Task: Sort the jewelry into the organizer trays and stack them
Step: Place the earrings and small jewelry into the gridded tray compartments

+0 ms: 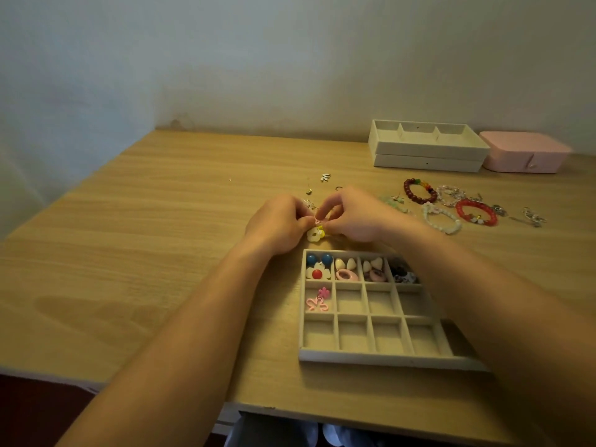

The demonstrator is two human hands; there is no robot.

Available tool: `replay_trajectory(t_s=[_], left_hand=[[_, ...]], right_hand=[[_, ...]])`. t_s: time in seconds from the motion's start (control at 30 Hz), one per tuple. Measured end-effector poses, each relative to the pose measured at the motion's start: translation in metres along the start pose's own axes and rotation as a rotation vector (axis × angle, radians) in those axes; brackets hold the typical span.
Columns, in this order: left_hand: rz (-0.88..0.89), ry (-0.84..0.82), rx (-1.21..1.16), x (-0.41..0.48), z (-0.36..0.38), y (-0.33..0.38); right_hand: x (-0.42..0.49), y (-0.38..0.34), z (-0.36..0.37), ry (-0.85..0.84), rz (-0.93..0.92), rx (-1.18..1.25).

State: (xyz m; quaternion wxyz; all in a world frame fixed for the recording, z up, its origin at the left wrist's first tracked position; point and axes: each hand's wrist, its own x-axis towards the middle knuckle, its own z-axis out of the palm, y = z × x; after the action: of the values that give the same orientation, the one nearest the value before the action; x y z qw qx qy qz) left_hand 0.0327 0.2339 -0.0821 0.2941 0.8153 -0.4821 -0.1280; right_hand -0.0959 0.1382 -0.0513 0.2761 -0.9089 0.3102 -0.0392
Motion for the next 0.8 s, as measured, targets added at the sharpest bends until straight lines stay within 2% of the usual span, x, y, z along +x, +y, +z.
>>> replay_trajectory(t_s=[0.2,0.33,0.57,0.8], left_hand=[[-0.004,0.063,-0.178,0.000,-0.003,-0.009],[0.035,0.094,-0.276,-0.002,-0.008,-0.010],[0.046,0.133,-0.483,-0.013,-0.013,0.000],[0.008,0.085,-0.709,-0.019,-0.013,0.005]], right_hand=[[-0.001,0.001,-0.005,0.064,0.006,0.031],[-0.002,-0.002,-0.007,0.140,0.019,0.141],[-0.004,-0.010,-0.006,0.014,-0.054,0.361],[-0.002,-0.007,-0.003,0.103,-0.022,0.449]])
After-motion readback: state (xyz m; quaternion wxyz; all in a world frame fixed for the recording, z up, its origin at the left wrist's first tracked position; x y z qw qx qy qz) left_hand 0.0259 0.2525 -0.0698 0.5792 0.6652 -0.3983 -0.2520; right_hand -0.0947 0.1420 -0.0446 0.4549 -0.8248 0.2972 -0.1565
